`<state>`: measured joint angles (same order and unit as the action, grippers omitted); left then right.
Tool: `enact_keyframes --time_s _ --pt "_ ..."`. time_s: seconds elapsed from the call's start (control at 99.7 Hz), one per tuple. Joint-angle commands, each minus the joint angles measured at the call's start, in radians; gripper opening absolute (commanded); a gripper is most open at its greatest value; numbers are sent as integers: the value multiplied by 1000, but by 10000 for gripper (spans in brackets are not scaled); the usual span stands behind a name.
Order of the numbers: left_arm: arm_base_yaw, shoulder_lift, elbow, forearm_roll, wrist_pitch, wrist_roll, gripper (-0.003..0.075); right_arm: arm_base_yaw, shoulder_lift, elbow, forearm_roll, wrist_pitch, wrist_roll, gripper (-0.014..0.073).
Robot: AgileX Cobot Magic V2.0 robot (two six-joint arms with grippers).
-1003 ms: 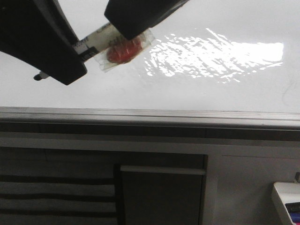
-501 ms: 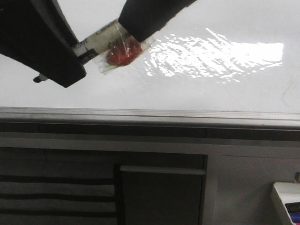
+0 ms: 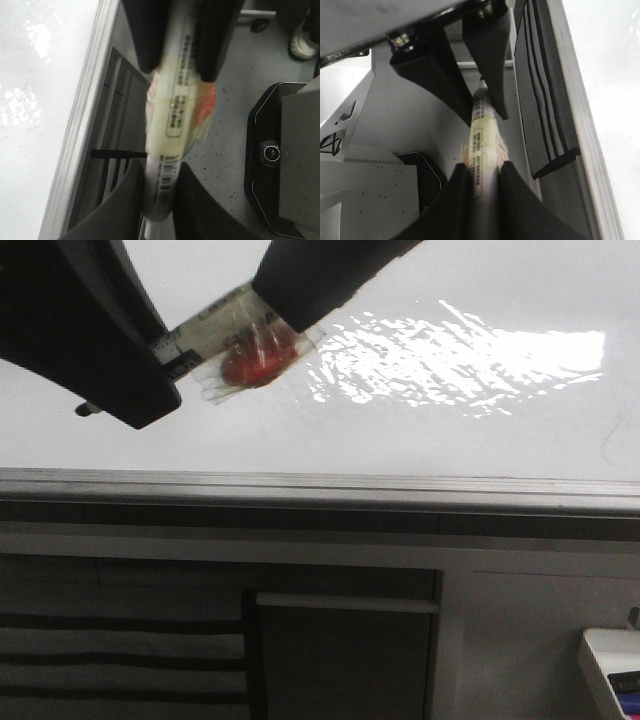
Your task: Write number 9 on whiteboard
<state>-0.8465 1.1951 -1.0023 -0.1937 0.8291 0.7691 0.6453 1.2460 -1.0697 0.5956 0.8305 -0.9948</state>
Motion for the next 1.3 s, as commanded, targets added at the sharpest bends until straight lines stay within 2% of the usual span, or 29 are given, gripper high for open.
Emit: enact_keyframes --time_s 0.0,0.08,0.16,0.321,0.391,0.461,0.542,0.642,0.712,0.792,0.973,1.043,1.183,1.294 --pt "2 -40 -34 -13 -81 -42 127 -3 -33 -34 0 -33 2 -64" --pt "26 -69 -34 5 -102 -56 261 -5 -50 -34 -24 -41 29 -64" --pt "70 -110 -34 31 -115 -122 364 -7 -71 -34 -129 -64 156 -62" --pt "186 -199 -30 31 -97 -204 378 -40 -126 -32 -410 -87 561 -63" --pt "236 -246 -13 29 -97 -233 377 -74 -156 -25 -463 -87 689 -63" --pt "282 -292 15 20 -102 -244 377 -116 -197 4 -463 -114 754 -63" --pt "327 -338 59 18 -115 -265 377 -151 -252 73 -463 -180 787 -63" --pt "367 -394 130 2 -149 -281 376 -170 -322 190 -461 -330 811 -64" --pt "381 -419 169 -16 -180 -281 376 -170 -355 271 -459 -446 811 -64" --pt "381 -427 204 -23 -219 -281 376 -170 -370 331 -418 -515 811 -64" --pt "381 -421 208 -27 -234 -281 376 -171 -350 341 -418 -535 812 -64" --pt "381 -418 208 -27 -239 -281 376 -187 -328 334 -418 -542 862 -64" --pt "381 -418 208 -27 -240 -281 376 -241 -266 287 -418 -509 878 -64" --pt "381 -418 208 -27 -248 -281 376 -242 -213 241 -418 -508 874 -64"
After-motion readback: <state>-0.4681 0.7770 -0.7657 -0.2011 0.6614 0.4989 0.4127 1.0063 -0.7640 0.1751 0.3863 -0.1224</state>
